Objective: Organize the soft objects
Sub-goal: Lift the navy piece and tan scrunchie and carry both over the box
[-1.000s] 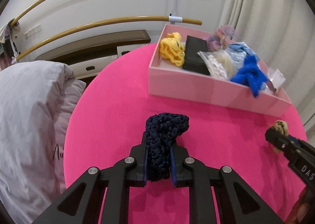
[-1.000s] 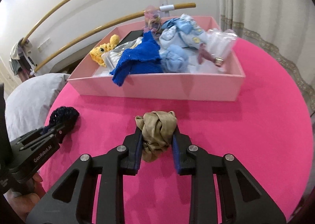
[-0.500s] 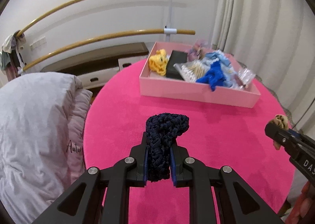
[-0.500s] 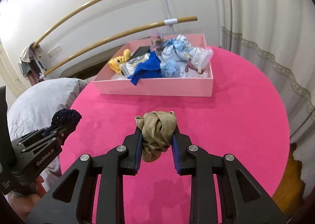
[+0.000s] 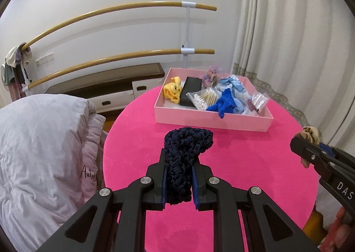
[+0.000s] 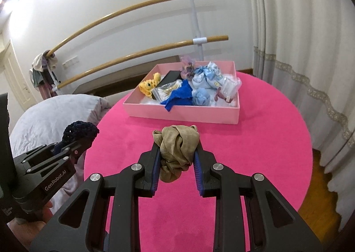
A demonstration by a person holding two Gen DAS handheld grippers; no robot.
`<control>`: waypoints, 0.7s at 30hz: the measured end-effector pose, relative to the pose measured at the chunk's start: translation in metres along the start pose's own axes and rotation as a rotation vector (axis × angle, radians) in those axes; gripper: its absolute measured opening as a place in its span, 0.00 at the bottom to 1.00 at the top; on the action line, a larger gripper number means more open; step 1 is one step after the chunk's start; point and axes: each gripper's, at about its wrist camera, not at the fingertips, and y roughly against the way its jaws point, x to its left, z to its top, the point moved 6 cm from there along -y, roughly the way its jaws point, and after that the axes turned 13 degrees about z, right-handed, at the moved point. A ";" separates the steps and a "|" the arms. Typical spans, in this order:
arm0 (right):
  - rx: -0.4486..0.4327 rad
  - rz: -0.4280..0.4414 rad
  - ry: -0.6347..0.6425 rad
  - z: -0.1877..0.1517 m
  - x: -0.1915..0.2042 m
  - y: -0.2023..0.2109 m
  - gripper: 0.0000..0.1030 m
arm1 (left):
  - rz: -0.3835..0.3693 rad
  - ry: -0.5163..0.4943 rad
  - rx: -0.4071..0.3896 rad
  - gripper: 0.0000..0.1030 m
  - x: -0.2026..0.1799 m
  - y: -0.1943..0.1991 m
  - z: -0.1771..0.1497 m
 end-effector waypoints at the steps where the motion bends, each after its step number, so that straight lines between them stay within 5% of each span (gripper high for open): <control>1: -0.002 0.002 0.002 0.001 0.001 0.002 0.24 | -0.001 0.001 -0.002 0.14 0.001 0.004 0.000; 21: -0.010 0.049 0.046 0.030 0.009 0.000 0.24 | -0.009 0.027 -0.021 0.14 0.000 -0.003 0.028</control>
